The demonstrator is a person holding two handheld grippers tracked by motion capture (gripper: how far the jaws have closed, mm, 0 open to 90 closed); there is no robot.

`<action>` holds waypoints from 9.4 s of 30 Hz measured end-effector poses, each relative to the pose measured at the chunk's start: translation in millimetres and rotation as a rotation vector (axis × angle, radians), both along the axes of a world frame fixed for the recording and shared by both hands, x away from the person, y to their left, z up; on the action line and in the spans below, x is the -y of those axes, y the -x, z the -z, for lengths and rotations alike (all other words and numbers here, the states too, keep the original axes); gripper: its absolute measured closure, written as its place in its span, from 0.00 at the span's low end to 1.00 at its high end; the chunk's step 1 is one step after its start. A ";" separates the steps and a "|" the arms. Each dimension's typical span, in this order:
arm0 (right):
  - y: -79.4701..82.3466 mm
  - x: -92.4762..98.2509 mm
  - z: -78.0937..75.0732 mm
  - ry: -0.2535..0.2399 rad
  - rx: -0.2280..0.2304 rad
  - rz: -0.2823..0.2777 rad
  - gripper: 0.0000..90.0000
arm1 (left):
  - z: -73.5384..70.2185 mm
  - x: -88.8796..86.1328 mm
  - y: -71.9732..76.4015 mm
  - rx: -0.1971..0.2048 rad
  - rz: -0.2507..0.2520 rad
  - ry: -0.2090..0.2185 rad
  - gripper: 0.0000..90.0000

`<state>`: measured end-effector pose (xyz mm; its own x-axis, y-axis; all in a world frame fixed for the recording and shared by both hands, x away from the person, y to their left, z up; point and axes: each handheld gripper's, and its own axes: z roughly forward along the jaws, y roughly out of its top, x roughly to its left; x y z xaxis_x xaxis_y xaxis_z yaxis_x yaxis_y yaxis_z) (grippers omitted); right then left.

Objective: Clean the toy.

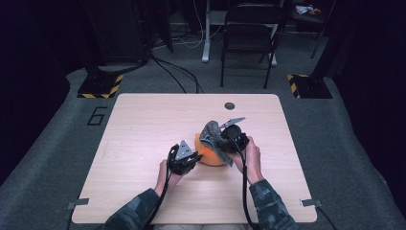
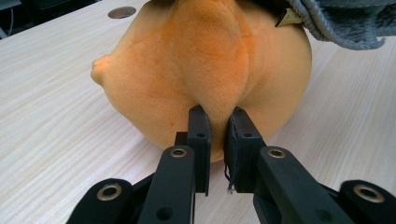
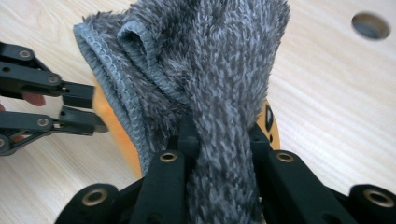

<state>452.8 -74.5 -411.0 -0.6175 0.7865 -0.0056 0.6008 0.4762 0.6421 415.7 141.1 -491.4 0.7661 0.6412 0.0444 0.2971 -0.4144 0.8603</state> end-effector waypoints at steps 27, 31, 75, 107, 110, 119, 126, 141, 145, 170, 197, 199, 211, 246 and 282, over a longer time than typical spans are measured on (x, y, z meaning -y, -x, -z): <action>-35.9 47.6 74.5 0.069 -0.199 0.191 0.83 | 1.3 -1.5 -1.6 0.004 -0.005 0.008 0.90; -35.2 47.3 64.3 0.104 -0.173 0.184 0.84 | 1.5 -2.7 -2.2 -0.001 -0.008 0.009 0.90; -13.6 20.6 11.1 0.002 -0.074 0.063 0.84 | 3.6 -0.9 -2.0 -0.014 -0.012 0.011 0.87; -17.3 25.8 23.4 -0.003 -0.095 0.092 0.84 | -4.7 -8.2 -3.0 -0.080 -0.015 0.061 0.87; -22.7 33.3 32.1 0.012 -0.125 0.114 0.84 | -4.5 -8.1 -3.1 -0.078 -0.016 0.067 0.87; -37.3 48.7 77.9 0.019 -0.245 0.184 0.83 | -4.1 -10.9 -4.0 -0.100 -0.018 0.075 0.87; -27.6 48.2 32.4 0.022 -0.136 0.165 0.83 | -3.3 -14.9 -6.3 -0.113 -0.029 0.082 0.86; -4.7 -4.8 8.6 0.032 -0.044 -0.009 0.83 | -1.1 -13.3 -7.3 -0.083 -0.033 0.043 0.68; -6.6 -3.8 9.4 0.024 -0.039 -0.012 0.83 | -2.3 -8.9 -1.8 -0.021 -0.049 -0.039 0.58; 11.4 -10.0 -26.3 -0.042 0.069 -0.021 0.83 | -15.9 -11.4 1.3 -0.060 -0.061 0.097 0.88; -11.5 4.8 15.4 0.029 -0.032 0.038 0.83 | -4.6 -15.9 -7.5 -0.113 -0.055 0.128 0.85; -15.1 10.9 21.2 0.013 -0.058 0.051 0.83 | -4.8 -15.2 -6.3 -0.123 -0.056 0.132 0.85; -28.8 27.5 56.2 0.056 -0.145 0.137 0.83 | -4.6 -15.4 -6.7 -0.111 -0.053 0.123 0.85; -9.6 3.1 15.4 -0.007 -0.079 0.009 0.83 | -5.1 -17.2 -5.6 -0.060 -0.063 0.067 0.60; 1.4 -10.9 0.0 0.001 0.041 0.002 0.83 | -0.7 -11.8 -1.6 -0.091 -0.057 0.087 0.89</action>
